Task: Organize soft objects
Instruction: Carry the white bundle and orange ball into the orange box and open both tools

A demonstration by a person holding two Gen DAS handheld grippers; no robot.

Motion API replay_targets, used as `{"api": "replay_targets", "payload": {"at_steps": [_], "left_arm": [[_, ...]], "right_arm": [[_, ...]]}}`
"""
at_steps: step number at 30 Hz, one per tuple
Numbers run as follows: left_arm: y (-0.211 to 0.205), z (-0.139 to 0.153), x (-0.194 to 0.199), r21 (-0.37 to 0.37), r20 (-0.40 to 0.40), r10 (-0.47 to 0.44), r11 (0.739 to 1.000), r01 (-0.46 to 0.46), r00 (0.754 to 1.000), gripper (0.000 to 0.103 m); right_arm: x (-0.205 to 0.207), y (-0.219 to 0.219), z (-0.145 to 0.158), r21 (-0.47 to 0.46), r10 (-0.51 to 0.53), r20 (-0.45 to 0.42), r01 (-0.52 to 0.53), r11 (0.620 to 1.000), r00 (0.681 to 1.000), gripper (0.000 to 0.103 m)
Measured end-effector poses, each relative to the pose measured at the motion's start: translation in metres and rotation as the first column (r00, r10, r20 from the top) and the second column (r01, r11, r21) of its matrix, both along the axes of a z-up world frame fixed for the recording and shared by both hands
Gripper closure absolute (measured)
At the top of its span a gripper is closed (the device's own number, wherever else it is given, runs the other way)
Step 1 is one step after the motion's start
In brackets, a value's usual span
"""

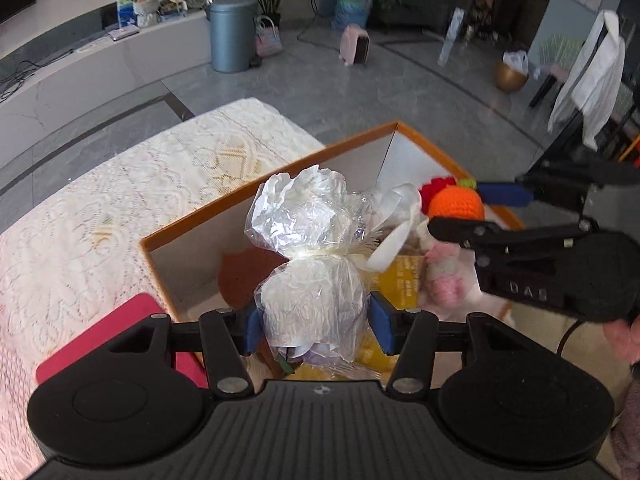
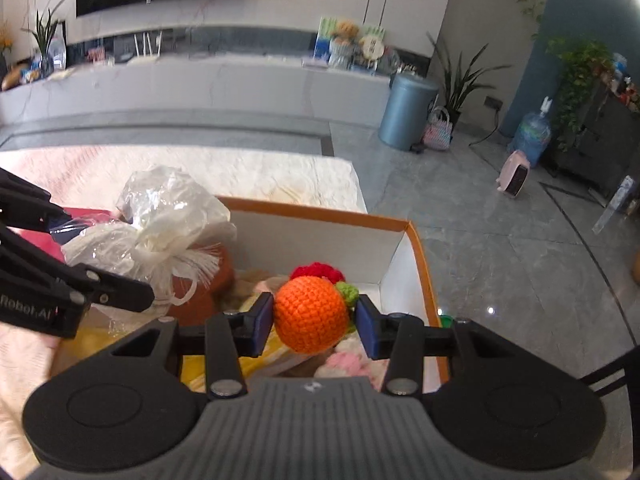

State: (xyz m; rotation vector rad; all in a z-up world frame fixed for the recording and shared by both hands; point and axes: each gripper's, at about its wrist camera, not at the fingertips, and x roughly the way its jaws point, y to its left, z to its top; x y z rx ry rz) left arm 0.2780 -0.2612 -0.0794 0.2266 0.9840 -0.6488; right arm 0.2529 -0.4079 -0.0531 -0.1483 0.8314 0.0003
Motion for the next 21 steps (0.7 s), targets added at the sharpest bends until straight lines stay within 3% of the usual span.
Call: {"api": "replay_targets", "payload": {"at_steps": [5,10,13,17,21], "left_arm": [[-0.020,-0.019,0.017,0.060,-0.015,-0.032,0.998,0.033,0.999,0.041],[-0.027,-0.023,0.029,0.045,-0.023,-0.033,0.998,0.034,0.999,0.036],[-0.029,-0.023,0.032,0.037,-0.017,-0.032,0.999,0.032,0.999,0.030],[-0.029,-0.021,0.028,0.020,-0.002,-0.035,0.999,0.035,0.999,0.020],[-0.026,-0.012,0.020,0.015,0.042,-0.035,0.999,0.034,0.998,0.015]], "right_arm": [[0.042,-0.012,-0.028,-0.036,0.019,-0.076,-0.022,0.999,0.997,0.059],[0.068,-0.019,-0.049,-0.052,0.023,-0.121,-0.029,0.998,0.992,0.058],[0.073,-0.020,-0.053,-0.063,0.019,-0.127,-0.027,0.998,0.992,0.058],[0.074,-0.021,-0.052,-0.064,0.023,-0.128,-0.032,0.997,0.991,0.047],[0.066,-0.016,-0.046,-0.082,0.017,-0.120,-0.027,0.996,0.993,0.042]]}}
